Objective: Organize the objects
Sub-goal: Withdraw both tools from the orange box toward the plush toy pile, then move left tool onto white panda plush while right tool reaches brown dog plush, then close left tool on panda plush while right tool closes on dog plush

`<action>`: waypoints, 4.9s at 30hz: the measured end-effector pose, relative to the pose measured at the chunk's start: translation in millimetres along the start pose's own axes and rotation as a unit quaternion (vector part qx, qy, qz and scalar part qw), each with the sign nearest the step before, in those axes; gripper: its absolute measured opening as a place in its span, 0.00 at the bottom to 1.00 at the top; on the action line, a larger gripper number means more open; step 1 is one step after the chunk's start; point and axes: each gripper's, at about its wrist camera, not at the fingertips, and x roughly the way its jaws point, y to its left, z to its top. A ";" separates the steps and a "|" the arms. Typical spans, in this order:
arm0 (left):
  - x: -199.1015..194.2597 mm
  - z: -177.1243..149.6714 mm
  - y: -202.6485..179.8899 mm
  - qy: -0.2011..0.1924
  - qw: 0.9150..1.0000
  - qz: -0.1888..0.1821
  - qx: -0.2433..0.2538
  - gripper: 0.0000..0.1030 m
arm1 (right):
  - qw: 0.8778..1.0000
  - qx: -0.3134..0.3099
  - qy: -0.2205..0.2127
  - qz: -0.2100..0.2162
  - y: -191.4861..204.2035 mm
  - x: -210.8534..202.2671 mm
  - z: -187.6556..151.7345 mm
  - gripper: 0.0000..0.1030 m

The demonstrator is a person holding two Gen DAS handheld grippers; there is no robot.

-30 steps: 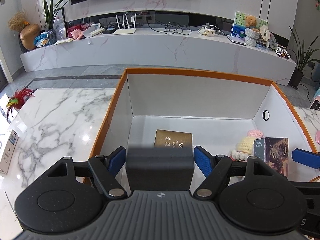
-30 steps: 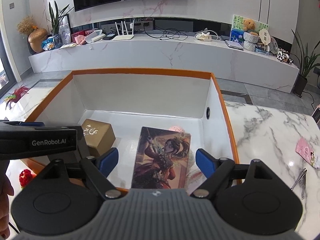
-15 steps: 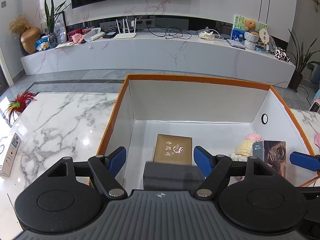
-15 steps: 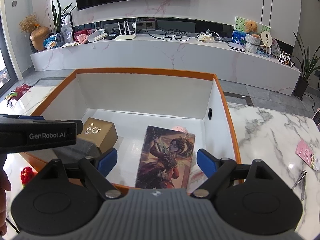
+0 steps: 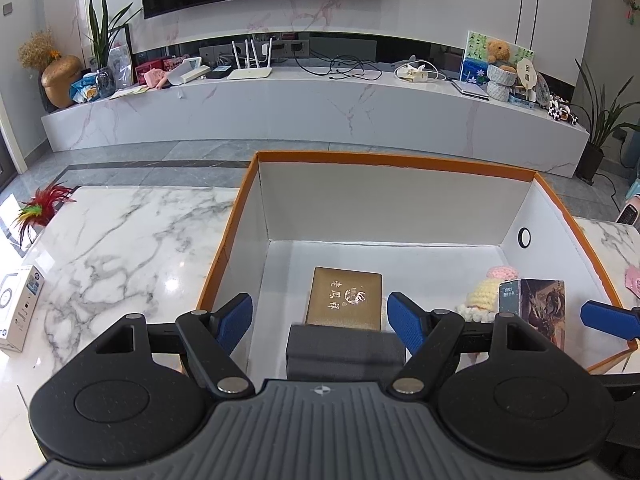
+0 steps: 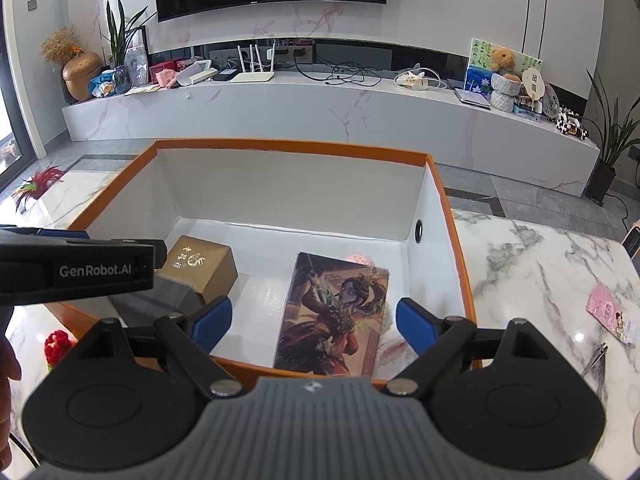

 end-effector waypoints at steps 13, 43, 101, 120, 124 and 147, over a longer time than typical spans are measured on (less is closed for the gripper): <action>-25.1 -7.4 -2.7 -0.014 1.000 0.005 0.008 0.85 | 1.000 -0.010 -0.017 -0.002 7.0 -27.8 -3.6 0.90; -99.8 -94.2 46.0 0.017 0.991 -0.059 -0.115 0.85 | 0.999 0.041 -0.015 0.002 -31.7 -117.3 -84.1 0.95; -10.1 -115.1 10.1 0.129 0.977 -0.061 -0.156 0.86 | 0.981 -0.096 0.044 0.163 -17.4 -7.6 -104.2 0.81; -7.7 -115.6 -0.1 0.122 0.983 -0.033 -0.130 0.86 | 0.984 -0.086 0.041 0.149 -18.1 -6.3 -105.3 0.69; -7.7 -116.3 -3.1 0.121 0.985 -0.029 -0.122 0.86 | 0.985 -0.085 0.041 0.147 -18.5 -6.7 -105.2 0.68; -11.5 -117.6 -5.2 0.121 0.986 -0.033 -0.107 0.74 | 0.984 -0.078 0.034 0.158 -19.1 -11.6 -103.8 0.52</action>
